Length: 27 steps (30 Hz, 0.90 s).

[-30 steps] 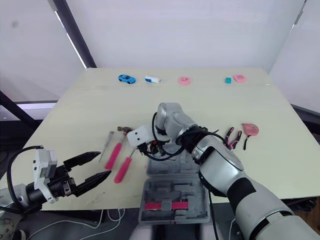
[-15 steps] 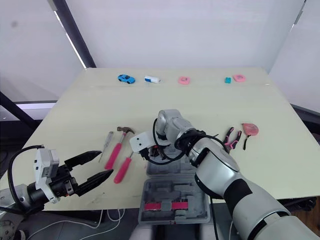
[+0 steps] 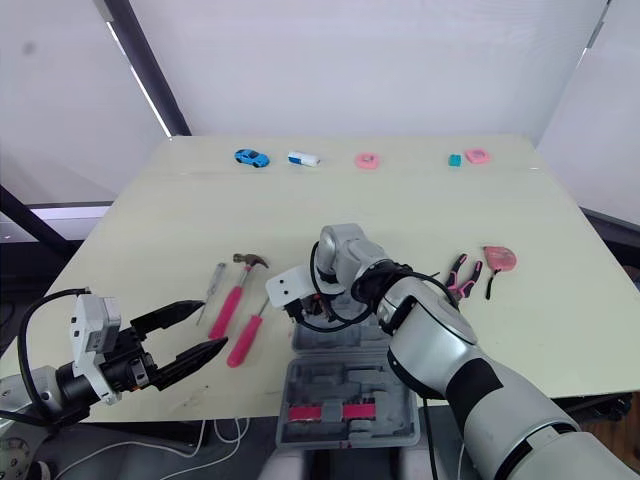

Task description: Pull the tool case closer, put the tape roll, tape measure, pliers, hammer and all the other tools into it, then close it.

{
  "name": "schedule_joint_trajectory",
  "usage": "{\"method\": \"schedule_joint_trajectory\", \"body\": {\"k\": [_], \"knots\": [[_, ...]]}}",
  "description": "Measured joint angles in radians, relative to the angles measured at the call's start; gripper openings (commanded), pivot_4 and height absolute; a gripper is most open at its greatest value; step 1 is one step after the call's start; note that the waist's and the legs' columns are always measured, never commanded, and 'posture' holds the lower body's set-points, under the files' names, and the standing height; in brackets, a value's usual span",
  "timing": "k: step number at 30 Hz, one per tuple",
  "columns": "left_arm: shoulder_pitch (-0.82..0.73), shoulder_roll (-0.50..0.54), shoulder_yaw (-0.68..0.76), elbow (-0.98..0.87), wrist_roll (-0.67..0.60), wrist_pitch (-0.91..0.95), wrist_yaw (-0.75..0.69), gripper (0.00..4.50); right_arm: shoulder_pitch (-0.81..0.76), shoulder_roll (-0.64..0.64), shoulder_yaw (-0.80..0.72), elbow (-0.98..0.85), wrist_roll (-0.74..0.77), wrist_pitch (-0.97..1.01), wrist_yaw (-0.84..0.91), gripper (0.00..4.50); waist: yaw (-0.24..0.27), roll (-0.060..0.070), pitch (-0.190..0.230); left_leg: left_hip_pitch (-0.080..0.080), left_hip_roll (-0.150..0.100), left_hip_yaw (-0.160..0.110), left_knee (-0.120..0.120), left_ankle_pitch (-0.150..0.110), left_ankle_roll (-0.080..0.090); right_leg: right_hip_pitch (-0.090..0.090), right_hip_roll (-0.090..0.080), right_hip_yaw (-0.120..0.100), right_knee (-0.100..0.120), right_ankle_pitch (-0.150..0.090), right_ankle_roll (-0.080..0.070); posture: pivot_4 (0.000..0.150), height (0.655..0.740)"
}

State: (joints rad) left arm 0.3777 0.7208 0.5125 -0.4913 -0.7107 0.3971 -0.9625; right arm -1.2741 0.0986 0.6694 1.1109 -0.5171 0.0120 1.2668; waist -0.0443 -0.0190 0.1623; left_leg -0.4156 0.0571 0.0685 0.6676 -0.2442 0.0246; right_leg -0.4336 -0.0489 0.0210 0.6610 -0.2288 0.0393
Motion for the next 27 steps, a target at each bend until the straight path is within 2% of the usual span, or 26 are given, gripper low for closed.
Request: {"method": "schedule_joint_trajectory", "body": {"k": [14,17,18,19,22,24,25,27], "knots": [[-0.002,0.0,-0.002,0.0,0.001,0.002,-0.002,4.5,-0.03,0.004,-0.002,0.01,-0.016,-0.025,-0.022,0.09,0.0,0.0,0.0,0.0,0.0,0.0,0.0,0.0,0.0,0.0,0.0,0.0,0.0,0.0,0.0,0.15,0.7395],[-0.005,-0.001,-0.003,0.0,0.001,-0.001,-0.005,4.5,-0.03,0.003,-0.002,0.01,-0.016,-0.029,-0.017,0.95,0.0,0.0,0.0,0.0,0.0,0.0,0.0,0.0,0.0,0.0,0.0,0.0,0.0,0.0,0.0,0.15,0.7395],[-0.007,-0.001,-0.003,0.0,0.001,-0.003,-0.006,4.5,-0.03,0.002,-0.002,0.01,-0.016,-0.031,-0.014,1.56,0.0,0.0,0.0,0.0,0.0,0.0,0.0,0.0,0.0,0.0,0.0,0.0,0.0,0.0,0.0,0.15,0.7395],[-0.009,-0.001,-0.003,0.001,0.001,-0.003,-0.006,4.5,-0.03,0.002,-0.002,0.01,-0.016,-0.032,-0.011,1.92,0.0,0.0,0.0,0.0,0.0,0.0,0.0,0.0,0.0,0.0,0.0,0.0,0.0,0.0,0.0,0.15,0.7395],[-0.012,-0.002,-0.004,0.003,0.003,-0.009,-0.01,4.5,-0.03,0.002,-0.002,0.011,-0.016,-0.035,-0.01,3.47,0.0,0.0,0.0,0.0,0.0,0.0,0.0,0.0,0.0,0.0,0.0,0.0,0.0,0.0,0.0,0.15,0.7395],[-0.013,-0.003,-0.004,0.004,0.004,-0.013,-0.014,4.5,-0.03,0.002,-0.002,0.01,-0.016,-0.036,-0.011,4.28,0.0,0.0,0.0,0.0,0.0,0.0,0.0,0.0,0.0,0.0,0.0,0.0,0.0,0.0,0.0,0.15,0.7395],[-0.013,-0.004,-0.005,0.006,0.004,-0.015,-0.016,4.5,-0.03,0.002,-0.002,0.011,-0.017,-0.036,-0.011,4.46,0.0,0.0,0.0,0.0,0.0,0.0,0.0,0.0,0.0,0.0,0.0,0.0,0.0,0.0,0.0,0.15,0.7395],[-0.013,-0.006,-0.007,0.011,0.006,-0.017,-0.017,4.5,-0.03,0.001,-0.002,0.01,-0.017,-0.036,-0.011,4.46,0.0,0.0,0.0,0.0,0.0,0.0,-0.001,0.0,0.0,0.0,0.0,0.0,0.0,0.0,0.0,0.15,0.7395]]}}
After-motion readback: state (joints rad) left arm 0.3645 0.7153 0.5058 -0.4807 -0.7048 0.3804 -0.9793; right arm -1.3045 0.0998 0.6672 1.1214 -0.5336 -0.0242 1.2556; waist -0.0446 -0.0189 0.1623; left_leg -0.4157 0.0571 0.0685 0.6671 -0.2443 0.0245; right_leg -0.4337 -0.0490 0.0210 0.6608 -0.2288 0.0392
